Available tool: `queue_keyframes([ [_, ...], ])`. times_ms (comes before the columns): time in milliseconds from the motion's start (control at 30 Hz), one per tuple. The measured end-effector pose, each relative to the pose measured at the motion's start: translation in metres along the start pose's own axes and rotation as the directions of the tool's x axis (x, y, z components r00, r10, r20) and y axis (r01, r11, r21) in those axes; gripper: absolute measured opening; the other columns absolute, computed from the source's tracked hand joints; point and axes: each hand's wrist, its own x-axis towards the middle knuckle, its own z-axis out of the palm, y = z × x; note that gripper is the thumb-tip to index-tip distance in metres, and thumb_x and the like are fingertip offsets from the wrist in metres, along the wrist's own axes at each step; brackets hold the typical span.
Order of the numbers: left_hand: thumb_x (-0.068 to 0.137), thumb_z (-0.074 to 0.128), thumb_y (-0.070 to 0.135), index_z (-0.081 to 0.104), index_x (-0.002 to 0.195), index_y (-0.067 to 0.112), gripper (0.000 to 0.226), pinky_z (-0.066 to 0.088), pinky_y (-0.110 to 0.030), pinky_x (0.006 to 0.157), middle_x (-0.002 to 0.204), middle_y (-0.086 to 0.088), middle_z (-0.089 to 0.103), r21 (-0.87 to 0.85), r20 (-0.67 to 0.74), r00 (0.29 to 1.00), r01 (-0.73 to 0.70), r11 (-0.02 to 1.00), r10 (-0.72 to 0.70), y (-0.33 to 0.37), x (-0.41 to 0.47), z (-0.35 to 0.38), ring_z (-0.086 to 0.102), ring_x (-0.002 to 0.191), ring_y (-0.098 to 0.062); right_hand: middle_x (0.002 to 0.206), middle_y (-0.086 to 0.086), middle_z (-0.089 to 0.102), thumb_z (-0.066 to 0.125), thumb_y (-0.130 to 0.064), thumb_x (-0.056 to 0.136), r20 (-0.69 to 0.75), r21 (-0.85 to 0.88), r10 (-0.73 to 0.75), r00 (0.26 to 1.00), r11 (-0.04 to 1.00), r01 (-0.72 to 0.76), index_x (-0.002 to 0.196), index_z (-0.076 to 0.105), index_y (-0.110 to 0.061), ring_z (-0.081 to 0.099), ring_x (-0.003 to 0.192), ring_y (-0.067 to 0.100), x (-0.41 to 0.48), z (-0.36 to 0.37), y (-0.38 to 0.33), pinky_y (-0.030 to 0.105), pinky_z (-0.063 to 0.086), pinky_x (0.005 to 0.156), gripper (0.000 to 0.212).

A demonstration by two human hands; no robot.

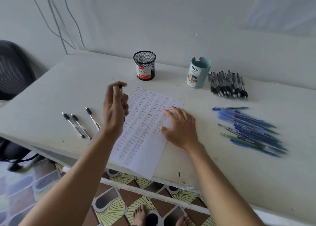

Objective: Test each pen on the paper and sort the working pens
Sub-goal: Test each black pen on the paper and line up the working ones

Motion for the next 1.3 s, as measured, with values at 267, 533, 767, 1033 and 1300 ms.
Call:
queue_keyframes([
  [267,0.088,0.036,0.033,0.062,0.049,0.013,0.050,0.010,-0.019,0.045,0.040,0.003,0.022,-0.276,0.152,0.946,0.320,0.906,-0.288,-0.009,-0.002,0.022,0.009,0.040,-0.012,0.163,-0.006,0.023,0.011,-0.069,0.075,-0.021,0.010,-0.016,1.000,1.000,0.016,0.152,0.031,-0.036,0.013,0.149,0.018,-0.001,0.000,0.000,0.045,0.009,0.119,0.086],
  [533,0.097,0.051,0.006,0.065,0.119,0.013,0.027,0.022,-0.021,0.040,0.089,-0.003,0.068,-0.202,0.106,0.933,0.360,0.911,-0.345,-0.025,-0.006,0.032,0.033,0.039,-0.009,0.167,0.003,0.002,0.027,-0.051,0.090,0.063,0.075,-0.075,0.995,0.995,0.070,0.157,0.021,-0.027,-0.012,0.153,0.021,-0.002,-0.006,0.008,0.045,0.001,0.123,0.071],
  [767,0.103,0.025,0.049,0.060,0.133,0.013,0.059,0.052,-0.031,0.076,0.105,-0.007,0.065,-0.127,0.228,0.922,0.346,0.930,-0.312,-0.045,-0.009,0.021,0.065,0.087,-0.025,0.167,0.002,-0.003,0.034,-0.050,0.101,0.116,-0.044,-0.096,0.989,0.994,0.102,0.158,0.012,-0.027,-0.011,0.153,0.019,-0.001,-0.002,0.008,0.043,-0.008,0.123,0.066],
  [1033,0.089,0.074,0.009,0.071,0.090,0.002,0.008,0.061,-0.037,0.072,0.087,-0.008,0.075,0.274,0.161,0.960,0.177,0.945,-0.227,-0.044,-0.017,0.025,0.074,0.082,-0.028,0.167,0.004,0.006,0.030,-0.054,0.095,0.051,-0.079,-0.090,0.995,0.992,0.094,0.156,0.020,-0.026,-0.001,0.154,0.022,-0.005,0.002,0.005,0.047,-0.004,0.123,0.068],
  [1300,0.066,0.056,-0.006,0.029,0.059,-0.003,0.028,0.026,-0.019,0.038,0.053,-0.006,0.031,0.530,0.051,0.981,0.133,0.838,-0.187,-0.037,-0.027,0.028,0.030,0.048,-0.017,0.168,-0.001,0.002,0.032,-0.055,0.098,0.056,-0.081,-0.061,0.997,0.995,0.065,0.157,0.015,-0.030,-0.005,0.154,0.020,-0.006,0.001,0.005,0.049,-0.010,0.122,0.066],
])
